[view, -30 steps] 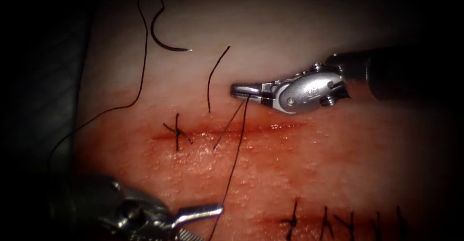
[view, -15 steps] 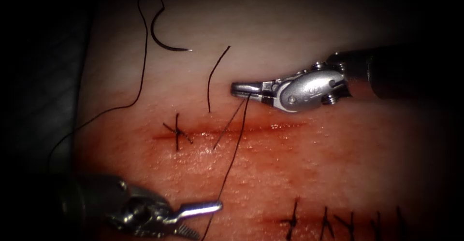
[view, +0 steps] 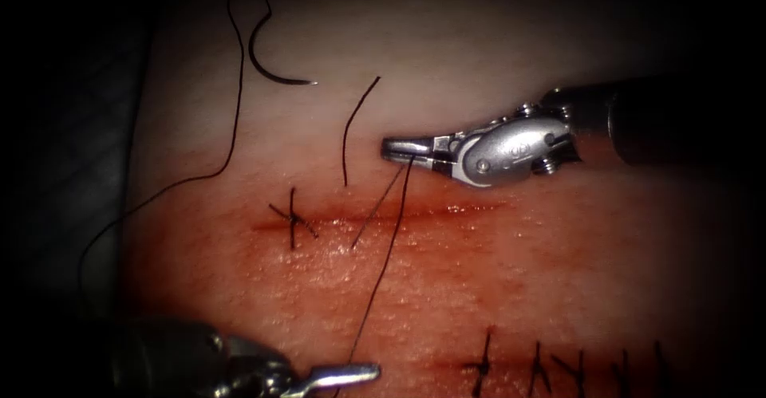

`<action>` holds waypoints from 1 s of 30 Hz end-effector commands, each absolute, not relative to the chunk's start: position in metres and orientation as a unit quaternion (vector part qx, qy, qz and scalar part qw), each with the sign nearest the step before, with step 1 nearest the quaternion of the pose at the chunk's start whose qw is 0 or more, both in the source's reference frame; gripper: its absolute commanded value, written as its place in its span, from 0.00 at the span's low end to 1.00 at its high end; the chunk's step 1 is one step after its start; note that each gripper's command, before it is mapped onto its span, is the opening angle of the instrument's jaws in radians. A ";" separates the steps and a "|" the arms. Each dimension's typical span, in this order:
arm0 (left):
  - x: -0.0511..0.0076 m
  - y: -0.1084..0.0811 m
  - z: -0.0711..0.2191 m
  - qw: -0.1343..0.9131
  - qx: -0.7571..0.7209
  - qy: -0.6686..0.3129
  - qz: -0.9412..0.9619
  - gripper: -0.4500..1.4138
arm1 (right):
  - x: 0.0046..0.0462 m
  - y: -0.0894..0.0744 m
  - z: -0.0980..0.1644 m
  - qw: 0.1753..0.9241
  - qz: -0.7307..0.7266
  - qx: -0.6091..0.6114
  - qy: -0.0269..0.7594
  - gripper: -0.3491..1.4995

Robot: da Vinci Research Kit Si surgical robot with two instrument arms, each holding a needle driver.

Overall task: Wound Closure
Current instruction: Use the right gripper to hand off more suture to the left gripper, then with the left tool wrap the suture twice counter-clockwise around the right gripper.

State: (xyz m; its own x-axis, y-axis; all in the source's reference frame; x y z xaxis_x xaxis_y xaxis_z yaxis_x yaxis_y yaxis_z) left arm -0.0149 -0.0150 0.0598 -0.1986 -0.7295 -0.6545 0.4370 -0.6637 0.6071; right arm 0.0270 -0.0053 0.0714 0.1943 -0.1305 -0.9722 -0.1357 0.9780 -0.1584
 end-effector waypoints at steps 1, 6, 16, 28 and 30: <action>-0.0155 -0.015 0.060 0.387 0.503 -0.149 -0.758 0.50 | 0.0277 -0.005 0.072 0.764 0.004 -0.105 0.636 0.00; -0.0156 -0.015 0.061 0.403 0.500 -0.159 -0.750 0.00 | 0.0277 -0.005 0.072 0.764 0.003 -0.105 0.637 0.00; -0.0119 -0.011 0.058 0.329 0.523 -0.187 -0.763 0.00 | 0.0279 -0.007 0.071 0.759 0.022 -0.087 0.645 0.00; -0.0046 -0.007 0.056 0.248 0.522 -0.242 -0.779 0.00 | 0.0269 -0.009 0.065 0.764 0.126 -0.032 0.632 0.98; -0.0038 -0.007 0.055 0.244 0.520 -0.248 -0.780 0.00 | 0.0259 -0.009 0.064 0.766 0.132 -0.034 0.628 0.99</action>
